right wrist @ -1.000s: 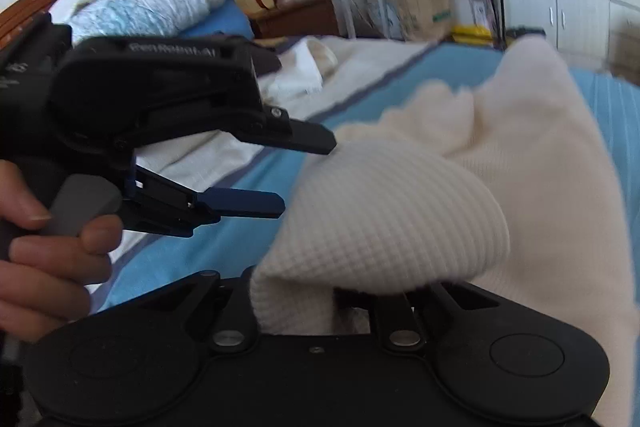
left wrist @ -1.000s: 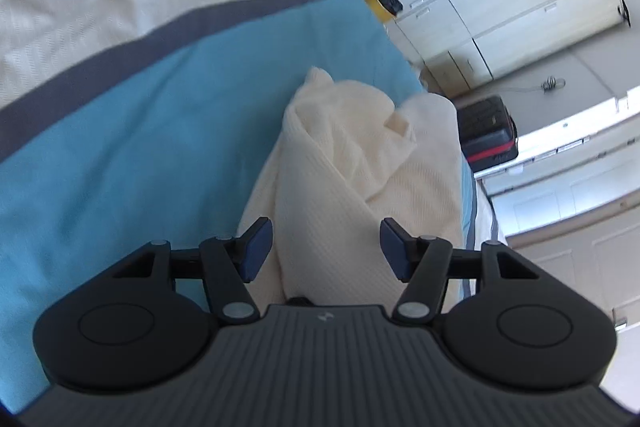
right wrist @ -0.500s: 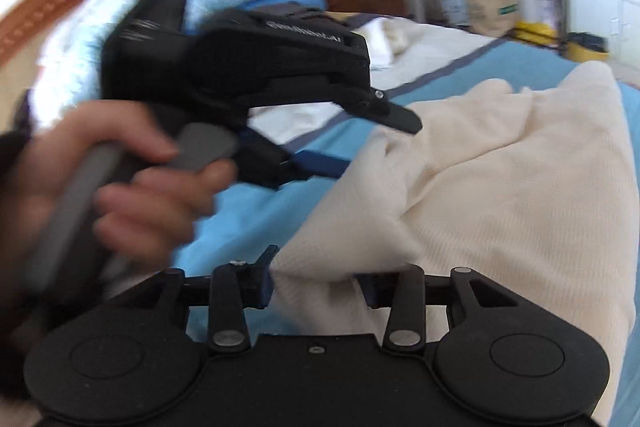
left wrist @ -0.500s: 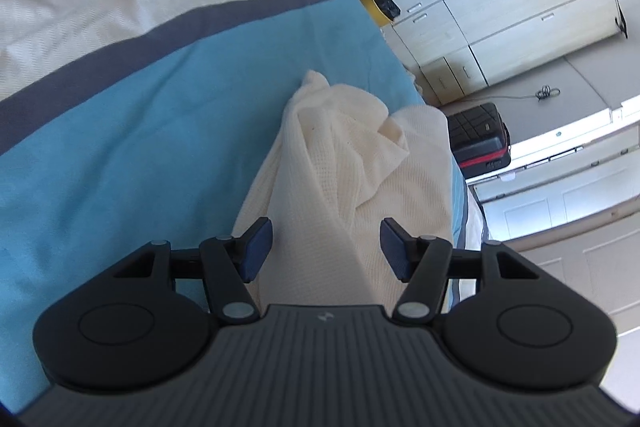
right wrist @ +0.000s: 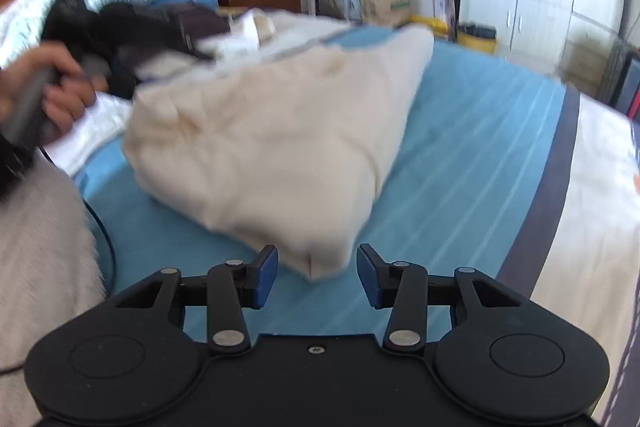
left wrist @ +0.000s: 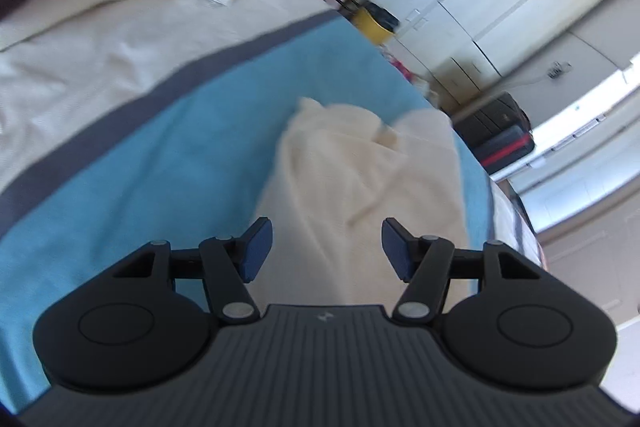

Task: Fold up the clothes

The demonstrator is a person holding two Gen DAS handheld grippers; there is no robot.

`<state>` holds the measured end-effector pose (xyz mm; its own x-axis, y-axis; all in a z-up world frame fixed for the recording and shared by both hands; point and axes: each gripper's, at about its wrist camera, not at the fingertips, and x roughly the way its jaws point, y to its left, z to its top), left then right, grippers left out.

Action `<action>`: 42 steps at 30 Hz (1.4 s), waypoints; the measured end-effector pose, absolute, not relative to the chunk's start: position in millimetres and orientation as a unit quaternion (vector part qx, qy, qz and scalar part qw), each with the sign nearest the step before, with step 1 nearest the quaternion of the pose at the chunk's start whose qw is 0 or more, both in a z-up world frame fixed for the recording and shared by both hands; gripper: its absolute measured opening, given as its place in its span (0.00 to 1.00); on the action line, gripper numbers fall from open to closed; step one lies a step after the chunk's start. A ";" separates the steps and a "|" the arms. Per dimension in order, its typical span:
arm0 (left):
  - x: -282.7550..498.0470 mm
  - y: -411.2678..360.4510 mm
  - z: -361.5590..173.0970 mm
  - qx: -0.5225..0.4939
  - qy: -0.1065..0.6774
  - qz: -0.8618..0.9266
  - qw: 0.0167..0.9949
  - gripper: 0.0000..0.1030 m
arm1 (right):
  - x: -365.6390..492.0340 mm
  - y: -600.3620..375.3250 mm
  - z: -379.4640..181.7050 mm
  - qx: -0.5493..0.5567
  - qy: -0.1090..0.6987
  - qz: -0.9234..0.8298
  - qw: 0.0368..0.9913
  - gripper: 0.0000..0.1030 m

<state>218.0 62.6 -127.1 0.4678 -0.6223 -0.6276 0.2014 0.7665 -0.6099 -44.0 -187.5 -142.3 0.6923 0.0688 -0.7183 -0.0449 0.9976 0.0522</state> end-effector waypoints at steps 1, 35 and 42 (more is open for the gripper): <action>216.4 55.6 -126.9 -0.216 0.453 -0.258 0.825 0.59 | -41.4 -183.9 -146.1 0.006 0.394 0.028 0.919 0.48; 236.6 40.2 -168.4 -0.178 0.510 -0.212 0.815 0.53 | -57.3 -206.9 -178.4 0.080 0.299 -0.171 0.936 0.23; 247.1 15.4 -150.2 -0.112 0.470 -0.212 0.849 0.09 | -53.0 -204.9 -175.6 0.068 0.291 -0.158 0.941 0.30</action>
